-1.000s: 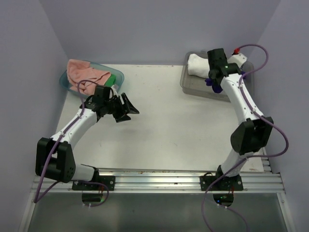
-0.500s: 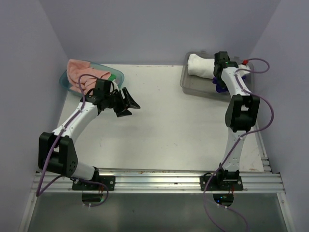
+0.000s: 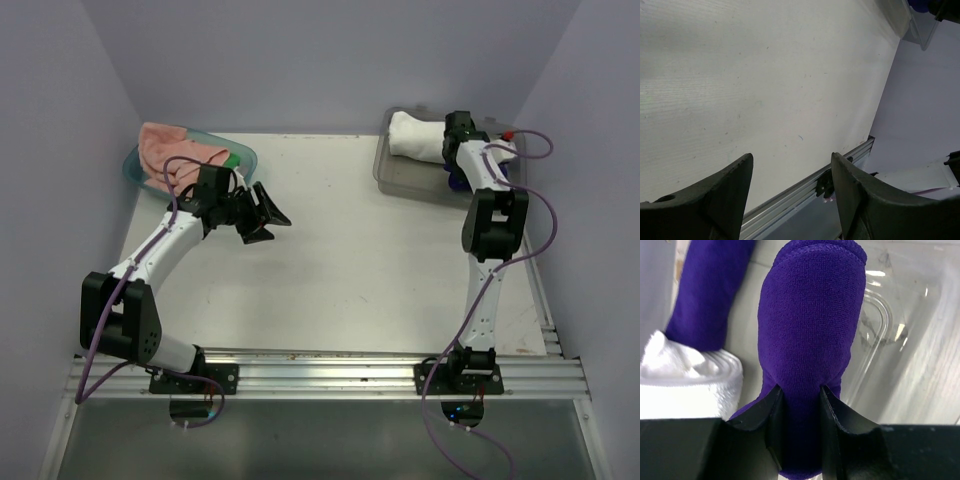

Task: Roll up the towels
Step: Place the rolled towel into the container, then grab a towel with the left arm, then move the towel to the center of the board

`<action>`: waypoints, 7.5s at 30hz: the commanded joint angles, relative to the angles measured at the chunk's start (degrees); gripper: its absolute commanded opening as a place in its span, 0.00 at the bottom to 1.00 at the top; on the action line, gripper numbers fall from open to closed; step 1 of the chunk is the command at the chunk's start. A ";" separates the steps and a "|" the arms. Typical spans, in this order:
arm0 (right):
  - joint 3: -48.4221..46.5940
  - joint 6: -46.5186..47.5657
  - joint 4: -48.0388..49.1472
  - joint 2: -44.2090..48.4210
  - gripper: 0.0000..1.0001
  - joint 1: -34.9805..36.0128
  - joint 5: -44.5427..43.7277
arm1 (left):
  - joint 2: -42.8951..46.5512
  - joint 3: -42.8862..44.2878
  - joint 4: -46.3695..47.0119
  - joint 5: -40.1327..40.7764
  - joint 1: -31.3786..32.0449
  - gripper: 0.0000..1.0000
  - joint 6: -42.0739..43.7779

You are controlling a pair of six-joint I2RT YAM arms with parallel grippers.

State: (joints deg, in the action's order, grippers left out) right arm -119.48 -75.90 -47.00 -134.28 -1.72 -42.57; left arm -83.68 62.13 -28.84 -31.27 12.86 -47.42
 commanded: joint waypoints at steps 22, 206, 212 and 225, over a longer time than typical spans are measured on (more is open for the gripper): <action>-12.53 -4.61 4.99 -9.42 0.00 -4.17 -6.74 | -0.52 -1.40 1.16 -0.11 1.64 0.66 -3.03; 60.34 43.21 33.90 34.00 0.54 27.90 42.39 | -6.68 9.15 0.19 28.72 -8.20 0.00 13.93; 52.27 42.32 31.80 32.40 0.00 30.11 42.13 | -3.69 16.17 -3.76 28.98 -8.29 0.00 16.12; 23.34 39.16 29.25 42.08 0.00 30.45 44.32 | -7.37 50.51 -16.15 27.06 -19.70 0.00 22.46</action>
State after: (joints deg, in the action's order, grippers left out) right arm -90.50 -34.85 -18.74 -95.53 28.56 -0.60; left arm -90.45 104.40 -42.63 -2.63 -1.98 -27.35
